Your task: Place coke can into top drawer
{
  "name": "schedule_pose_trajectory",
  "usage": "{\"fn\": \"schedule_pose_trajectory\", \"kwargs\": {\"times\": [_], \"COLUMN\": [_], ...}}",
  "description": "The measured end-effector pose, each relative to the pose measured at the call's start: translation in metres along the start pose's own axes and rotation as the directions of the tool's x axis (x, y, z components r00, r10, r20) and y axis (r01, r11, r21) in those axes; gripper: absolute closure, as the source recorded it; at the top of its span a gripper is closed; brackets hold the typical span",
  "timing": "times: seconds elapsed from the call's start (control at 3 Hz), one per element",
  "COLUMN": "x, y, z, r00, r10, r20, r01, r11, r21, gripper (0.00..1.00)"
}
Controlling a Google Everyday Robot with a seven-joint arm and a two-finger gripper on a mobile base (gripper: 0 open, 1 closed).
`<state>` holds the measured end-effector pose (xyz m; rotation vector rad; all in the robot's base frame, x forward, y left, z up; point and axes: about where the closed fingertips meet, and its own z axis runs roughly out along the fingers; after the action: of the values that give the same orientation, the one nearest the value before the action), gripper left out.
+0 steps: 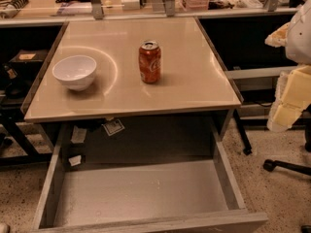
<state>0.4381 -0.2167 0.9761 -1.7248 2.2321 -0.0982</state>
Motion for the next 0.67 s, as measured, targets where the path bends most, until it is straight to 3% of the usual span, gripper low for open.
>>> {"fn": "schedule_pose_trajectory", "kwargs": {"times": [0.33,0.67], "x": [-0.001,-0.003], "y": [0.0,-0.019], "z": [0.0,0.018], "r00": [1.0,0.995], "r10": [0.001,0.091], "r20": [0.0,0.05], "r01": [-0.001,-0.092], "r11": [1.0,0.9958], "r21": [0.004,0.008], "gripper": [0.0,0.0]}}
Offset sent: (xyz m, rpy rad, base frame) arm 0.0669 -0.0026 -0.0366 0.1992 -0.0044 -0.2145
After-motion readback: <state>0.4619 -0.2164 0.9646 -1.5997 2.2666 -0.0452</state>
